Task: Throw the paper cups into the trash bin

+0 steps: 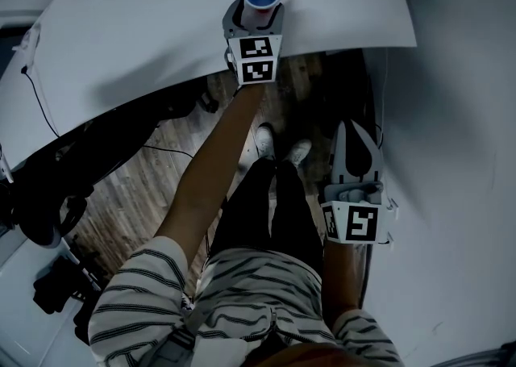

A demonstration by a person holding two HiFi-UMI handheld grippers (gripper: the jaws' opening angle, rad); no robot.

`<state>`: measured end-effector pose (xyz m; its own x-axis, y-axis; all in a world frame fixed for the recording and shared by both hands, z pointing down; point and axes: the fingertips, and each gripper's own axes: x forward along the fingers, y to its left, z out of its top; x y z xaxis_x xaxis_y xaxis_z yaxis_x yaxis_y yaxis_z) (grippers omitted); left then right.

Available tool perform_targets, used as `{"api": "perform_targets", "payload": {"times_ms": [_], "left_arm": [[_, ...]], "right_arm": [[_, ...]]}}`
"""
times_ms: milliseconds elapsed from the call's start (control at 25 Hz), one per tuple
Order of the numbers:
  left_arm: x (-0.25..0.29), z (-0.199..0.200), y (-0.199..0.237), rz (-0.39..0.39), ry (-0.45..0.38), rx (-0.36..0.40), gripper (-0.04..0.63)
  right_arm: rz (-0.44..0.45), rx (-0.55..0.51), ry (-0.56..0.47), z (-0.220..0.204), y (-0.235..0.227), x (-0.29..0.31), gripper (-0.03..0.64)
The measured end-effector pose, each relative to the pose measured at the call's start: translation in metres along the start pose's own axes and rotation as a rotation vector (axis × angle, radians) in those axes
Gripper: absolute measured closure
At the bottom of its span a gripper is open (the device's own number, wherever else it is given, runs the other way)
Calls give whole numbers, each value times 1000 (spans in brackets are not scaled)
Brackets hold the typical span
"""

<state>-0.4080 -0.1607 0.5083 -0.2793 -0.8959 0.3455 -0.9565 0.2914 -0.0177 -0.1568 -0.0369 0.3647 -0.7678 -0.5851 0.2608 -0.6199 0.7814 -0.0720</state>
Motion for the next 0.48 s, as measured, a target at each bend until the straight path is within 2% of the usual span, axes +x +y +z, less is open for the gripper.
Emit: {"api": "perform_targets", "payload": {"times_ms": [480], "left_arm": [[12,5,8,32,-9,-27,292]], "right_arm": [[-16,3,-1,2,-11,0,601]]}}
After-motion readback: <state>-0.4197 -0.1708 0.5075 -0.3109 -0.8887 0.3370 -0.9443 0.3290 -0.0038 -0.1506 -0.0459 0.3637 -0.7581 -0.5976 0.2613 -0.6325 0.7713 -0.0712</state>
